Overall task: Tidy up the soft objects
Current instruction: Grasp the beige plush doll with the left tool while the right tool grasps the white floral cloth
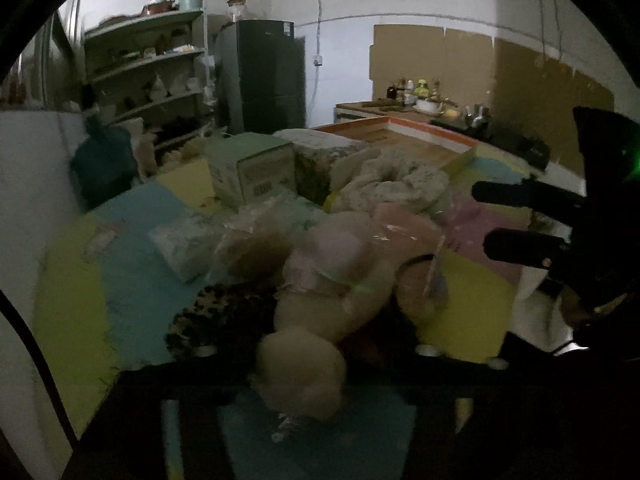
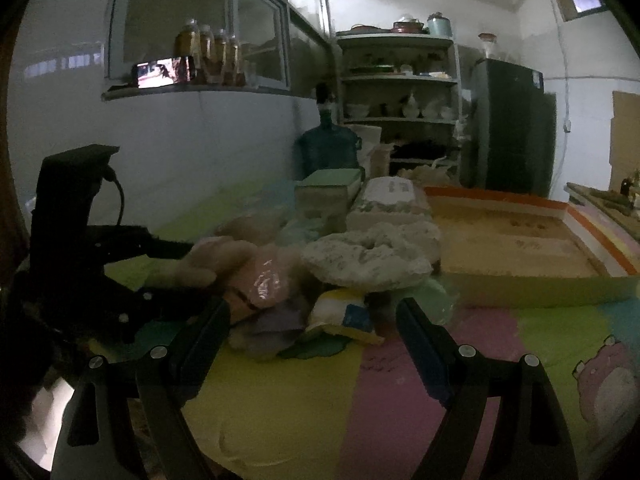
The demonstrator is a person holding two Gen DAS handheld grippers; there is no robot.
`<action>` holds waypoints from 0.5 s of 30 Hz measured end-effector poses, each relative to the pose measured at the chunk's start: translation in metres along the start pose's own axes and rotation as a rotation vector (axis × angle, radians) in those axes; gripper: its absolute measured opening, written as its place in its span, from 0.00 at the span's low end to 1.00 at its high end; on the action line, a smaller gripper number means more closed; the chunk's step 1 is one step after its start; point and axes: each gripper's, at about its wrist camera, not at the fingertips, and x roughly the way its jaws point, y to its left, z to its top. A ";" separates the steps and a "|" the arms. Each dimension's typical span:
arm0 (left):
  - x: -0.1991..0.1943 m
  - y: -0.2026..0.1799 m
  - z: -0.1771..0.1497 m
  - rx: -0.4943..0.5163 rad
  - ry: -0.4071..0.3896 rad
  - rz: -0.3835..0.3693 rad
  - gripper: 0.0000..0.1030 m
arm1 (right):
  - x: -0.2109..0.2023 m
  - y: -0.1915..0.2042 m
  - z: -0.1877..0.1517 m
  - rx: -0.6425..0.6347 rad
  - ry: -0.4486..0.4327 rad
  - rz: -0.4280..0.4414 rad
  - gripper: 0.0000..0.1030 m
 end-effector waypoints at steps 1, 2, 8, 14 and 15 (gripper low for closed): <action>-0.002 0.000 -0.002 -0.004 -0.005 0.004 0.40 | 0.000 -0.002 0.001 0.001 -0.003 -0.002 0.83; -0.002 0.000 -0.003 -0.005 -0.006 0.007 0.36 | 0.000 -0.002 0.002 0.002 -0.003 -0.004 0.83; -0.014 -0.013 -0.010 -0.066 -0.066 0.057 0.34 | 0.002 -0.009 0.006 -0.002 -0.002 -0.015 0.83; -0.039 -0.038 -0.002 -0.118 -0.191 0.172 0.34 | 0.001 -0.025 0.021 -0.004 -0.016 -0.052 0.83; -0.042 -0.042 0.000 -0.127 -0.209 0.204 0.34 | 0.004 -0.027 0.023 -0.012 -0.010 -0.053 0.83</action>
